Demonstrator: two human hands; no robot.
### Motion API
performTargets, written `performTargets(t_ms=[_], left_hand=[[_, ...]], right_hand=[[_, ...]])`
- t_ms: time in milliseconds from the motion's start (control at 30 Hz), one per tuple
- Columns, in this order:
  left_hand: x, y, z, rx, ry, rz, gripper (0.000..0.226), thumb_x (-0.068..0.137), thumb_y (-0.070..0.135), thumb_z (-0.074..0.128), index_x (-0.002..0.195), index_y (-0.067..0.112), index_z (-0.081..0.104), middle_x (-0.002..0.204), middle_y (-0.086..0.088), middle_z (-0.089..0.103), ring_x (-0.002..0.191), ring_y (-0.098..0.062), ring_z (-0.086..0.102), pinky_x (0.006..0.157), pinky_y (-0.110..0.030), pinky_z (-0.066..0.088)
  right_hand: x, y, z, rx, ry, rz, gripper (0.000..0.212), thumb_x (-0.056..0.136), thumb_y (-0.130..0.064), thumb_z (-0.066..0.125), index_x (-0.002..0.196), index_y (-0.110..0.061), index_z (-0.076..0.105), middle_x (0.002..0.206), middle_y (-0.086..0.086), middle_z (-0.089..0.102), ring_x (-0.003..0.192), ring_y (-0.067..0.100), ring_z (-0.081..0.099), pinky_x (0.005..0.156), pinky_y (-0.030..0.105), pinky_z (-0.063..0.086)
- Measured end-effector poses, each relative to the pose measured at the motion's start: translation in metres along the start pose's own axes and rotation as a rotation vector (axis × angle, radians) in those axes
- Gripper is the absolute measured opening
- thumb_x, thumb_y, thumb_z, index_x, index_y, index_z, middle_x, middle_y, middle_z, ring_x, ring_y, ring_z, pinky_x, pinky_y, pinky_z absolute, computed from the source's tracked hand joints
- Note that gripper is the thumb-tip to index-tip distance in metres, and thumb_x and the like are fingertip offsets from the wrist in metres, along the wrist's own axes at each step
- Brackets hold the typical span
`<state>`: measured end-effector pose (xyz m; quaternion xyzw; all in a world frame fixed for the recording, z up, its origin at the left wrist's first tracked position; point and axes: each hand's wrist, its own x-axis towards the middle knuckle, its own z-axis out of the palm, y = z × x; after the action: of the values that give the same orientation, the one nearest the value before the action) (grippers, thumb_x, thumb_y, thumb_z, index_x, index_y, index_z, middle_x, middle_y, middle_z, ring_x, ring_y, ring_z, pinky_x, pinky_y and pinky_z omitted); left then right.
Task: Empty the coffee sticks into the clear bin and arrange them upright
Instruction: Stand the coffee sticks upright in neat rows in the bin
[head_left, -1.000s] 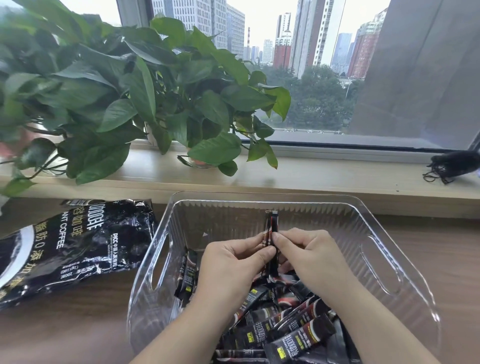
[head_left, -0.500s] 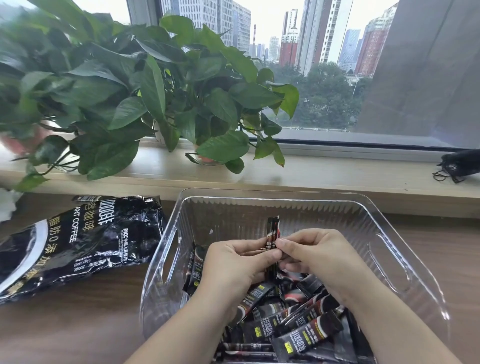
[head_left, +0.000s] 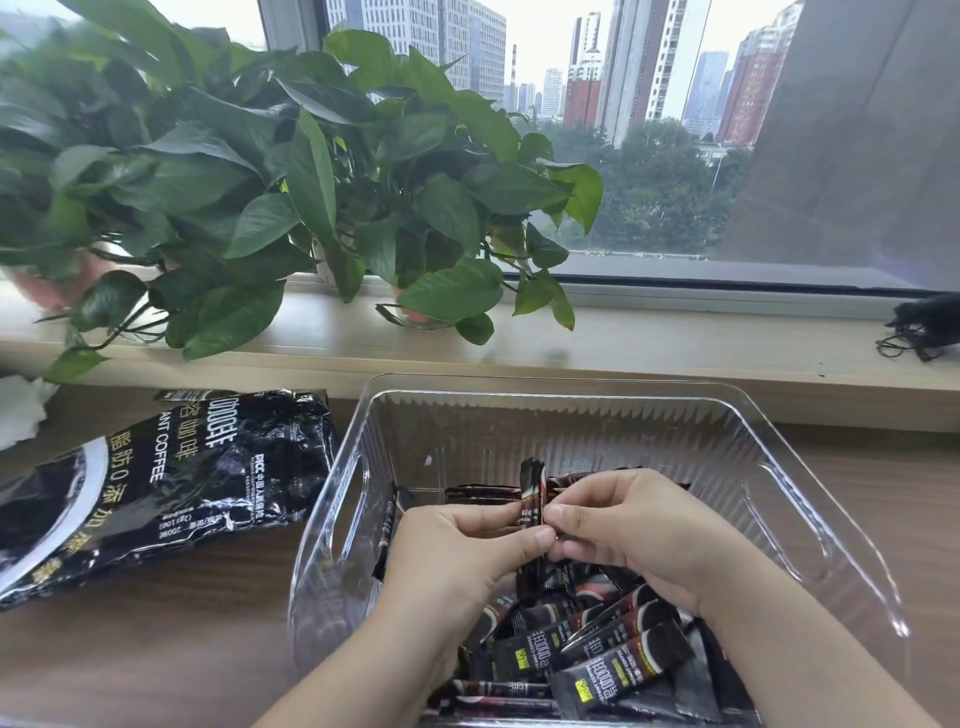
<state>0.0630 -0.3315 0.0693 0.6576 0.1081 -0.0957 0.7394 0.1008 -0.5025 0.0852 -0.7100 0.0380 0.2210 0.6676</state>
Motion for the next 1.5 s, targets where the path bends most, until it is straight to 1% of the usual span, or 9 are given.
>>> performTargets(t_ms=[133,333,500,700,800,967,1133,1333,1500], left_hand=[[-0.01,0.002,-0.002,0.001,0.013,-0.008,0.02,0.072,0.008,0.086,0.09,0.01,0.078,0.079,-0.01,0.077,0.068,-0.02,0.075,0.042,-0.016,0.045],[-0.017,-0.003,-0.004,0.075,0.138,0.044,0.026,0.064,0.016,0.092,0.087,0.016,0.079,0.072,-0.001,0.076,0.067,-0.021,0.071,0.07,-0.035,0.059],[-0.02,-0.005,-0.013,-0.03,0.219,0.037,0.021,0.065,0.006,0.089,0.083,0.012,0.079,0.073,-0.011,0.076,0.071,-0.031,0.073,0.071,-0.047,0.06],[-0.02,-0.011,-0.019,-0.154,0.311,0.07,0.021,0.067,0.002,0.086,0.082,0.014,0.077,0.073,-0.007,0.076,0.061,-0.019,0.071,0.046,-0.023,0.054],[-0.017,-0.017,-0.02,-0.157,0.341,0.08,0.026,0.064,0.007,0.088,0.087,0.014,0.078,0.076,-0.006,0.077,0.067,-0.019,0.073,0.05,-0.022,0.054],[-0.013,-0.018,-0.02,-0.145,0.338,0.076,0.031,0.061,0.01,0.09,0.09,0.015,0.079,0.079,-0.001,0.077,0.079,-0.018,0.075,0.079,-0.033,0.057],[-0.015,-0.016,-0.019,-0.169,0.336,0.077,0.025,0.065,0.005,0.088,0.086,0.015,0.079,0.074,-0.002,0.077,0.066,-0.013,0.073,0.061,-0.025,0.055],[-0.016,-0.015,-0.019,-0.192,0.336,0.079,0.026,0.066,0.006,0.088,0.088,0.014,0.078,0.073,-0.001,0.076,0.06,-0.011,0.071,0.052,-0.021,0.054],[-0.013,-0.014,-0.017,-0.233,0.342,0.055,0.024,0.067,0.002,0.087,0.087,0.012,0.076,0.072,-0.003,0.076,0.062,-0.014,0.073,0.053,-0.021,0.055]], right_hand=[[-0.001,-0.001,0.001,-0.043,-0.047,0.004,0.006,0.083,-0.007,0.077,0.084,-0.001,0.078,0.088,0.018,0.077,0.08,0.022,0.076,0.067,0.021,0.059],[-0.006,-0.002,0.003,-0.119,-0.132,-0.012,0.009,0.083,-0.012,0.077,0.084,-0.003,0.077,0.082,0.019,0.076,0.072,0.02,0.073,0.058,0.023,0.055],[-0.003,-0.003,0.003,-0.168,-0.029,-0.094,0.007,0.085,-0.013,0.078,0.083,-0.006,0.079,0.088,0.018,0.077,0.084,0.029,0.077,0.079,0.035,0.061],[0.019,-0.019,0.008,-0.993,0.239,-0.429,0.012,0.092,-0.024,0.069,0.087,-0.027,0.08,0.076,-0.018,0.073,0.069,0.009,0.072,0.065,0.012,0.053],[0.052,-0.016,0.023,-1.387,0.201,-0.523,0.017,0.093,-0.031,0.064,0.101,-0.024,0.077,0.1,-0.006,0.076,0.097,0.02,0.069,0.085,0.032,0.056],[0.076,-0.015,0.047,-1.683,0.128,-0.43,0.015,0.093,-0.029,0.067,0.095,-0.014,0.068,0.101,0.012,0.07,0.094,0.036,0.067,0.071,0.034,0.048],[0.082,-0.009,0.045,-1.682,0.134,-0.449,0.019,0.091,-0.023,0.063,0.075,-0.019,0.054,0.094,0.012,0.069,0.088,0.037,0.066,0.066,0.032,0.042],[0.063,-0.012,0.026,-1.326,0.298,-0.504,0.016,0.088,-0.034,0.065,0.084,-0.022,0.074,0.081,-0.005,0.073,0.082,0.019,0.066,0.076,0.032,0.055],[0.014,-0.025,0.021,-0.935,0.45,-0.466,0.004,0.077,-0.033,0.079,0.075,-0.03,0.078,0.065,-0.019,0.07,0.067,-0.01,0.063,0.061,0.004,0.043]])
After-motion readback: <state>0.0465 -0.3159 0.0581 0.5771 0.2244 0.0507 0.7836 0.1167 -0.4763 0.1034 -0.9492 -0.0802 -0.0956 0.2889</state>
